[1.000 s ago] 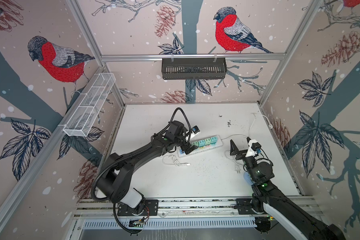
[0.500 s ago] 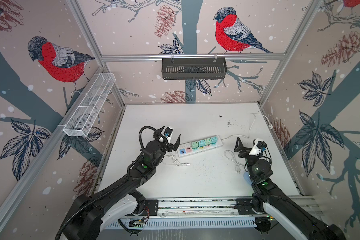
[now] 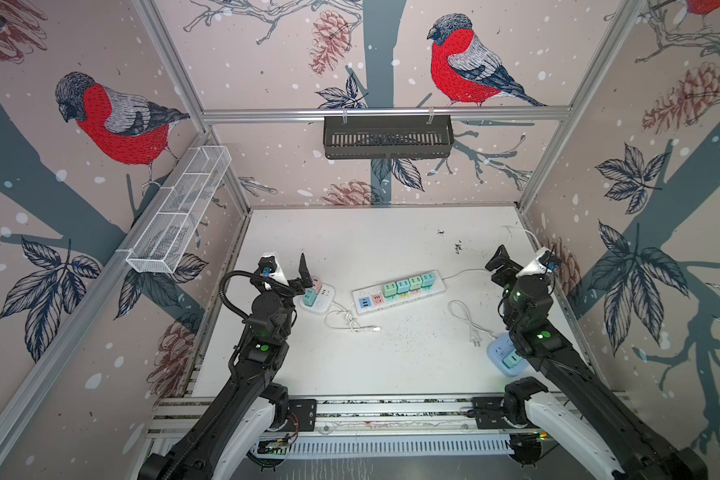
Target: Insert the plug
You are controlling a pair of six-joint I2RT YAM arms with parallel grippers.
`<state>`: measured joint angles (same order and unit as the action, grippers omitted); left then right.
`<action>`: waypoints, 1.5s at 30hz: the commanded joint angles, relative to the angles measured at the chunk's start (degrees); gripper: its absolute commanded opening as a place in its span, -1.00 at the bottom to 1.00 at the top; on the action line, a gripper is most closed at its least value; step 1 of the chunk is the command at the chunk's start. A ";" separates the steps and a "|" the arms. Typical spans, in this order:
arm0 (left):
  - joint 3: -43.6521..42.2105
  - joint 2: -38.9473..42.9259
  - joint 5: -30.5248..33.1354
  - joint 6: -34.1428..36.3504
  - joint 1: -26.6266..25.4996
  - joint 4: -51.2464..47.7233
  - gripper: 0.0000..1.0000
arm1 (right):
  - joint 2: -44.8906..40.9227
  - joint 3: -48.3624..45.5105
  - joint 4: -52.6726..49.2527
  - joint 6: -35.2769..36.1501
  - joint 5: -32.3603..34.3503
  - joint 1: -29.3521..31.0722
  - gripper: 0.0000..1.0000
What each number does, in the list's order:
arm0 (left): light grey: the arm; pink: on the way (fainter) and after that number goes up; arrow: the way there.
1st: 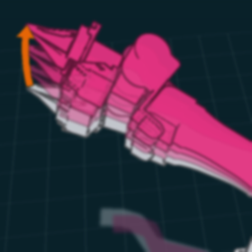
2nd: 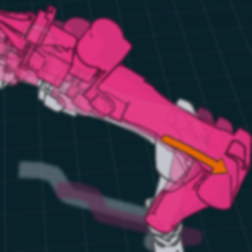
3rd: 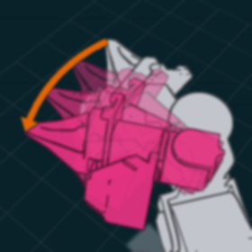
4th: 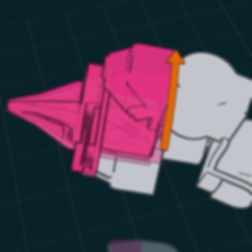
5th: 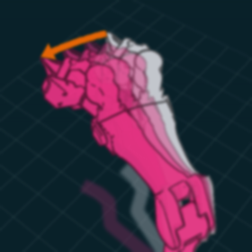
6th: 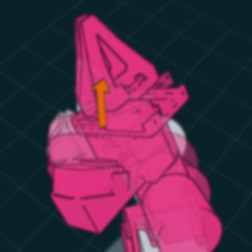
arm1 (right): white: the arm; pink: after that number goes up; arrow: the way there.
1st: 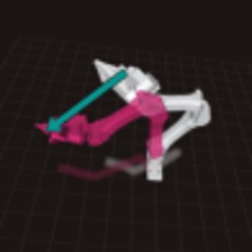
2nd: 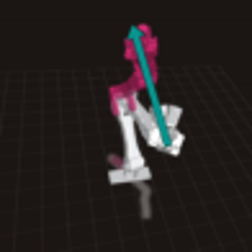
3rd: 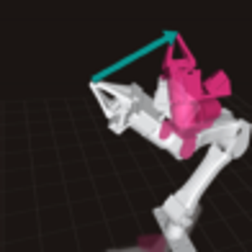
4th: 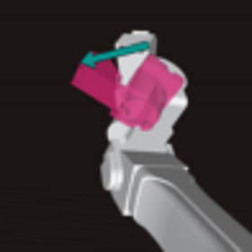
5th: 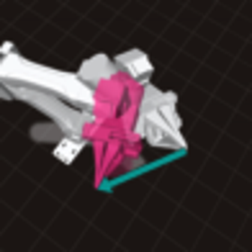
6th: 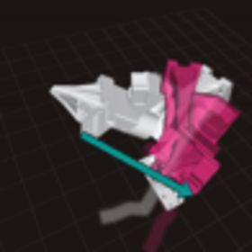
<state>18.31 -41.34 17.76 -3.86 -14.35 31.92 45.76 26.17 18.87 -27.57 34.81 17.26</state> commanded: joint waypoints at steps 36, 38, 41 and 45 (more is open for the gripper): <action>-1.53 -44.74 -13.54 1.62 14.22 31.29 0.95 | 38.84 -9.45 43.16 19.90 -8.92 -12.77 0.99; -1.46 -44.59 -13.63 1.75 14.19 30.71 0.94 | 39.02 -10.63 45.36 20.98 -11.99 -12.82 0.99; -1.35 -44.61 -13.63 1.74 14.17 30.69 0.94 | 42.10 -15.07 57.02 23.24 -14.65 -12.75 0.99; -1.44 -44.58 -13.63 1.84 14.16 30.48 0.95 | 40.31 -13.55 51.24 22.04 -16.15 -13.45 0.99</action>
<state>16.56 -85.89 4.56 -2.85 -0.27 60.93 87.02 11.68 67.72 -5.63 21.89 4.43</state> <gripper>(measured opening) 0.972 0.995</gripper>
